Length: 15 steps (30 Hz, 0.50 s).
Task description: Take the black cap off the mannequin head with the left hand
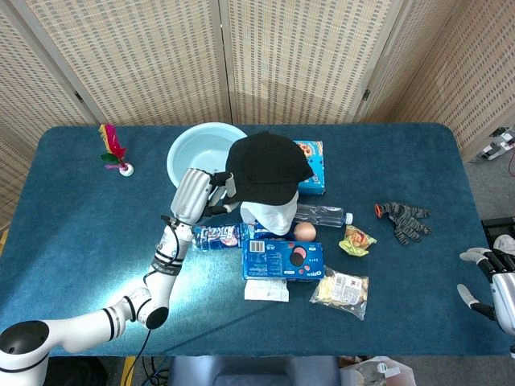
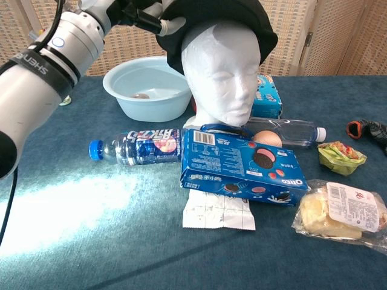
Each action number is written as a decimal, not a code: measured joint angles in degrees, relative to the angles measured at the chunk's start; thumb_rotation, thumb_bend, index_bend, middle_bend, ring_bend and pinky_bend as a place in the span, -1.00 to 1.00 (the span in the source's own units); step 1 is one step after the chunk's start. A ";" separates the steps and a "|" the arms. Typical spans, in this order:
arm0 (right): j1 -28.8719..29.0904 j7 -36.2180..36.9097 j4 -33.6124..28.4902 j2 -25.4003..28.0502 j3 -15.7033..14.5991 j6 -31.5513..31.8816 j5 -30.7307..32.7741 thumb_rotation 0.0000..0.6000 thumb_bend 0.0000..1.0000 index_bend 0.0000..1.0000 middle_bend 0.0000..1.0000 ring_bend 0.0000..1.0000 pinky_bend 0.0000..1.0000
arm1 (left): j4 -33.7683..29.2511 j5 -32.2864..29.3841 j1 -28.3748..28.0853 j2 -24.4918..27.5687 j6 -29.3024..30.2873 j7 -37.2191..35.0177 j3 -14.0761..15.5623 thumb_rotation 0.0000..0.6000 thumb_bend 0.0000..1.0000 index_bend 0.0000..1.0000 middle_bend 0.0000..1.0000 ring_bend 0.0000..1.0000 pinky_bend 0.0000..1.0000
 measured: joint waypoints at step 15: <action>-0.35 0.68 0.22 0.28 0.04 0.53 0.12 1.00 -0.48 -0.27 -0.37 -0.51 -0.39 | 6.99 -4.95 -3.51 1.54 0.56 1.28 -5.97 1.00 -0.41 0.45 0.96 1.00 1.00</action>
